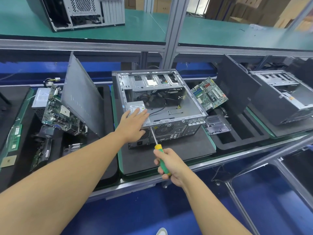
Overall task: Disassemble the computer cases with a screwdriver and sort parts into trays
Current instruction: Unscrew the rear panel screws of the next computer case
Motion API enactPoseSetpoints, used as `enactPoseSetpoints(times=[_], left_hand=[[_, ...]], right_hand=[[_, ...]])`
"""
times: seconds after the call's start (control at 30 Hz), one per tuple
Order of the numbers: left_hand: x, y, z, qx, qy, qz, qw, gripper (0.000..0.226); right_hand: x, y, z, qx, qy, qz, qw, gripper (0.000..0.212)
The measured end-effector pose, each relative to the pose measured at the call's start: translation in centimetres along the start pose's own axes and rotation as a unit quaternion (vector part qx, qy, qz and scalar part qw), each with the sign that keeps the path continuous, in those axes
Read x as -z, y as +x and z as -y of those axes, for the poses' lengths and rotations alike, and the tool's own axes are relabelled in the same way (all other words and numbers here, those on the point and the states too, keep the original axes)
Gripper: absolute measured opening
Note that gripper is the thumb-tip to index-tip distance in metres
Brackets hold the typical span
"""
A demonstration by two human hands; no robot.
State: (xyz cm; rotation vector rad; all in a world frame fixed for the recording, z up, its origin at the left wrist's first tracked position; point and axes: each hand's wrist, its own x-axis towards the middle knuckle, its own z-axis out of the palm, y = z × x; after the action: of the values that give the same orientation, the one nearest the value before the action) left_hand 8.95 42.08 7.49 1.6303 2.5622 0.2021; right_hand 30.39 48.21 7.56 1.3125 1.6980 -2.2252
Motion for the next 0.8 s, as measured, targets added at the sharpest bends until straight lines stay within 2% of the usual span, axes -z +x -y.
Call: enactPoseSetpoints(times=[0.07,0.17,0.27,0.33,0.47,0.57,0.63,0.7,0.77,0.8], left_hand=[[0.0,0.0,0.1,0.0,0.001,0.002,1.0,0.077],[-0.1,0.1,0.1,0.0,-0.002,0.0,1.0,0.077],[-0.2,0.1,0.1,0.0,-0.001,-0.003,1.0,0.077],[-0.2,0.1,0.2,0.001,0.002,-0.004,1.0,0.077],[-0.2,0.2,0.1,0.001,0.0,-0.003,1.0,0.077],[-0.2,0.1,0.2,-0.001,-0.002,-0.001,1.0,0.077],[-0.2,0.1,0.2,-0.001,-0.001,-0.001,1.0,0.077],[-0.2,0.1,0.2,-0.001,-0.001,-0.003,1.0,0.076],[-0.3,0.1,0.2,-0.002,0.001,-0.003,1.0,0.076],[-0.3,0.1,0.2,-0.002,0.002,-0.003,1.0,0.076]], right_hand=[[0.2,-0.1,0.6,-0.039,0.039,0.027,0.998,0.031],[0.5,-0.2,0.3,-0.032,0.033,0.041,0.998,0.033],[0.7,-0.2,-0.4,0.037,-0.002,0.017,0.999,0.009],[0.6,-0.2,-0.6,0.05,0.001,0.005,0.999,0.019],[0.2,-0.1,0.0,0.006,0.013,-0.016,1.0,0.03],[0.5,-0.2,0.8,-0.044,0.073,0.026,0.996,0.035],[0.8,-0.2,0.6,-0.053,0.071,0.038,0.995,0.037],[0.6,-0.2,0.2,-0.035,0.063,0.031,0.997,0.028],[0.4,-0.1,-0.2,0.011,0.049,0.016,0.999,0.008],[0.4,-0.1,-0.3,0.029,0.045,0.007,0.999,0.013]])
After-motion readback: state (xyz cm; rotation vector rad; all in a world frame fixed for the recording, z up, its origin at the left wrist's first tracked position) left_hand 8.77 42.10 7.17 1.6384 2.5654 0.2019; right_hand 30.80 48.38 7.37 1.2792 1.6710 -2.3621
